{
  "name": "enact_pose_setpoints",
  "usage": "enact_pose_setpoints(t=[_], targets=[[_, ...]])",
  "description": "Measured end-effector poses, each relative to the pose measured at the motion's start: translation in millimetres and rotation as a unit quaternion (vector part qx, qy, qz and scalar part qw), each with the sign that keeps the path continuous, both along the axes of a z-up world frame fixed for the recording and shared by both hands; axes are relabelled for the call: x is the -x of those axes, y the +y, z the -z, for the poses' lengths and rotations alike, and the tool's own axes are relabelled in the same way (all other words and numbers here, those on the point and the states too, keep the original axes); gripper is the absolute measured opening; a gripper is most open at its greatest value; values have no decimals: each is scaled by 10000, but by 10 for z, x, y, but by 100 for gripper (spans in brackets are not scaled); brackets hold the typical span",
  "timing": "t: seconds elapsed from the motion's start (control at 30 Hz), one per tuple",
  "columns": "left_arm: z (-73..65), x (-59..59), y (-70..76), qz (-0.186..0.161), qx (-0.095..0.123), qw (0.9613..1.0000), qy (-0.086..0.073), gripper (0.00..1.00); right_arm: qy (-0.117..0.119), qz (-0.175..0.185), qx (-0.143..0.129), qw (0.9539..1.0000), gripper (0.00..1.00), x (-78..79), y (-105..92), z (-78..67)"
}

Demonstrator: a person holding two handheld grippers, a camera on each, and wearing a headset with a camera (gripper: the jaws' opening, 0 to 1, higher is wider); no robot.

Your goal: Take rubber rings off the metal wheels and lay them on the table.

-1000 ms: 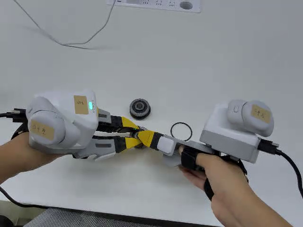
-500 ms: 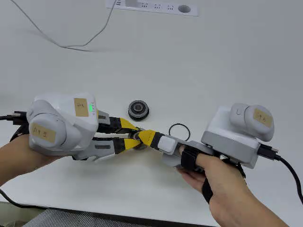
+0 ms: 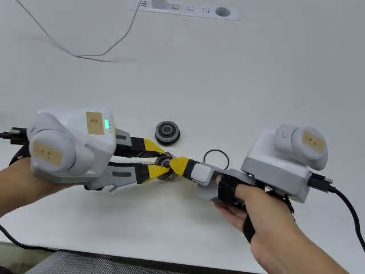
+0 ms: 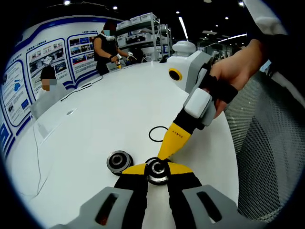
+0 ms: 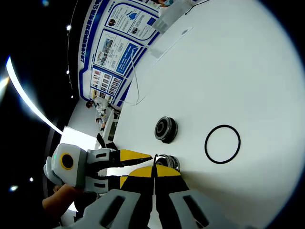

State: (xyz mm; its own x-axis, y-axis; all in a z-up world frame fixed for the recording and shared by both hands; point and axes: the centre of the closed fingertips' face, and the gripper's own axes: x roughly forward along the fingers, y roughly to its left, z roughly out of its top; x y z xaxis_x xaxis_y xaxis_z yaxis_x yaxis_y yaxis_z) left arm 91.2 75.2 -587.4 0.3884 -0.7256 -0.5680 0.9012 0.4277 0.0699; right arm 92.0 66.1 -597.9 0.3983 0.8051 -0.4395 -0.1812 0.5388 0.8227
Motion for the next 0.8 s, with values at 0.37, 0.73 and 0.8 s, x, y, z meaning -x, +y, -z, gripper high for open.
enact_pose_setpoints(t=[0.37, 0.73, 0.8], targets=[[-208, -67, 187, -477, 172, 9986, -125, 20, -84, 35, -371, 9993, 1, -16, 86, -161], [-254, -80, 142, -606, 315, 9976, -149, 21, -148, 517, -383, 9978, 1, -215, -248, -227], [-249, -78, 125, -605, 316, 9976, -153, 21, -95, 666, -284, 9973, 1, -222, -379, -181]])
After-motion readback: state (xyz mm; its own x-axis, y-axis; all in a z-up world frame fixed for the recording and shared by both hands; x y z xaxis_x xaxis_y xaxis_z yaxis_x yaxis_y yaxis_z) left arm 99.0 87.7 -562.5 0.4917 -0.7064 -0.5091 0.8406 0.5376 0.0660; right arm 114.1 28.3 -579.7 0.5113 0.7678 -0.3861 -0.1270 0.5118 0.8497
